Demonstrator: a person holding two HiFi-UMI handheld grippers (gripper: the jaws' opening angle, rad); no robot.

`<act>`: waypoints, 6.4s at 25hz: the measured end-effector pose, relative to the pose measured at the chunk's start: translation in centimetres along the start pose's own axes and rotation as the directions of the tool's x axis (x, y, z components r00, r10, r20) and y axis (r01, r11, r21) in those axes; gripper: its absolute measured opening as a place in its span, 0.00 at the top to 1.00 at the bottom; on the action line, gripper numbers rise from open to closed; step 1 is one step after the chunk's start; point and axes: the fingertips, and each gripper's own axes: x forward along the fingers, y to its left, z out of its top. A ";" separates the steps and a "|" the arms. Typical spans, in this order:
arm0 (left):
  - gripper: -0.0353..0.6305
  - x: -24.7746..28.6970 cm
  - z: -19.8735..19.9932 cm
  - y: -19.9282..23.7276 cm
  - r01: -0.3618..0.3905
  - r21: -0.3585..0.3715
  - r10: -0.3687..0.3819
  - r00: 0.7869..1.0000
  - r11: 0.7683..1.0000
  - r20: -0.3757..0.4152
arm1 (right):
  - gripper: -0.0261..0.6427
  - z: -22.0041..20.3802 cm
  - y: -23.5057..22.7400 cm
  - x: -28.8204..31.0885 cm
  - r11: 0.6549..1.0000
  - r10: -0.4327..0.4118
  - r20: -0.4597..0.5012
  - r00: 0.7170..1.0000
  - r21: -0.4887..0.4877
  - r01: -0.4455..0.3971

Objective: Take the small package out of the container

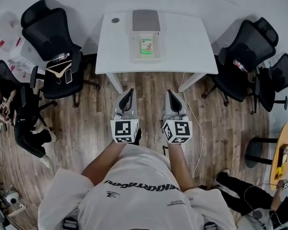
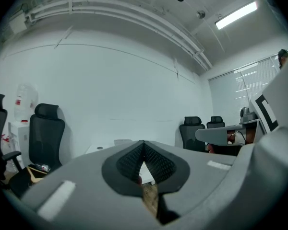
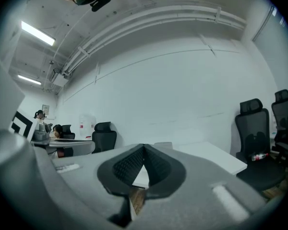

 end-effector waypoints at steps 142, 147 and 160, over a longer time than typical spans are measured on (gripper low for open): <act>0.35 41.9 -25.8 9.8 -0.307 -0.085 0.110 0.567 0.948 -0.816 | 0.96 -7.8 -20.5 35.0 0.987 0.139 -0.297 0.945 0.115 -0.109; 0.36 41.7 -26.3 9.7 -0.309 -0.078 0.112 0.553 0.948 -0.825 | 0.96 -8.0 -20.8 34.9 0.988 0.133 -0.301 0.944 0.112 -0.104; 0.40 41.7 -26.6 10.2 -0.334 -0.038 0.159 0.541 0.942 -0.826 | 0.96 -8.2 -20.8 35.1 0.988 0.132 -0.304 0.943 0.112 -0.102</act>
